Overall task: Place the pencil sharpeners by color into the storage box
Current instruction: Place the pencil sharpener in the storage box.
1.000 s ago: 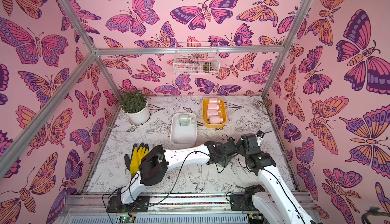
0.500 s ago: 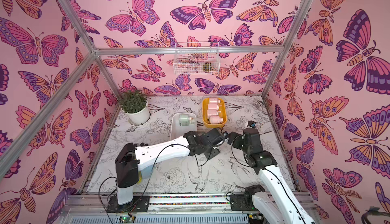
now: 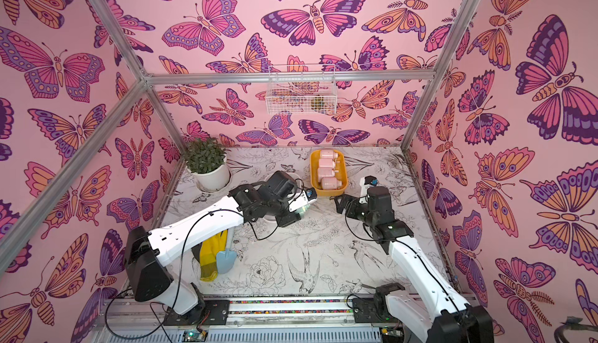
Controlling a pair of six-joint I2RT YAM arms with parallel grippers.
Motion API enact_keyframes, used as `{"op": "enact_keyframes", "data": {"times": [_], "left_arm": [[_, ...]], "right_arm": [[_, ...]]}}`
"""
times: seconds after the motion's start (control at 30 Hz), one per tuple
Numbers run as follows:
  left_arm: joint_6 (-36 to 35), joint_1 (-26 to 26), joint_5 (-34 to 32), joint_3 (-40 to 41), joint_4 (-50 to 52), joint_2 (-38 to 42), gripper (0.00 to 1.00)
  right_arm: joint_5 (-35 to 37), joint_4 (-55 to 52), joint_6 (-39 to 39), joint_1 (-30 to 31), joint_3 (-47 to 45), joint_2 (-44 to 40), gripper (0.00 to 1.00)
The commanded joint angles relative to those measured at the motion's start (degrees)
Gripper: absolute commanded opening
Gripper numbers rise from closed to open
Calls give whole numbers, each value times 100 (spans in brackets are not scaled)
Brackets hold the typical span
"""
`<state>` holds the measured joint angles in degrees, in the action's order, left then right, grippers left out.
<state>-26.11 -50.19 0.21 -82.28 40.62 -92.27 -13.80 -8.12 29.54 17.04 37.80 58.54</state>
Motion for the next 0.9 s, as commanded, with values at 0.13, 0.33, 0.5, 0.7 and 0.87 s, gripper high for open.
{"op": "enact_keyframes", "data": {"times": [0.13,0.33,0.5,0.7,0.87], "left_arm": [[-1044,604,498,13,104,-6,0],[-1820,960,501,-14,30,-190,0],[-2050,1299,812,-174,-123,-396,0],[-3342,1491,1379,304,-612,-372,0],[-3790,1882,2007,420,-851,-447,0]], "right_arm": [[269,702,448,701,117,685,93],[646,861,583,1401,520,1571,80],[634,904,562,1736,942,2366,74],[632,931,747,1929,1505,3314,62],[703,1022,866,1989,1735,3827,46]]}}
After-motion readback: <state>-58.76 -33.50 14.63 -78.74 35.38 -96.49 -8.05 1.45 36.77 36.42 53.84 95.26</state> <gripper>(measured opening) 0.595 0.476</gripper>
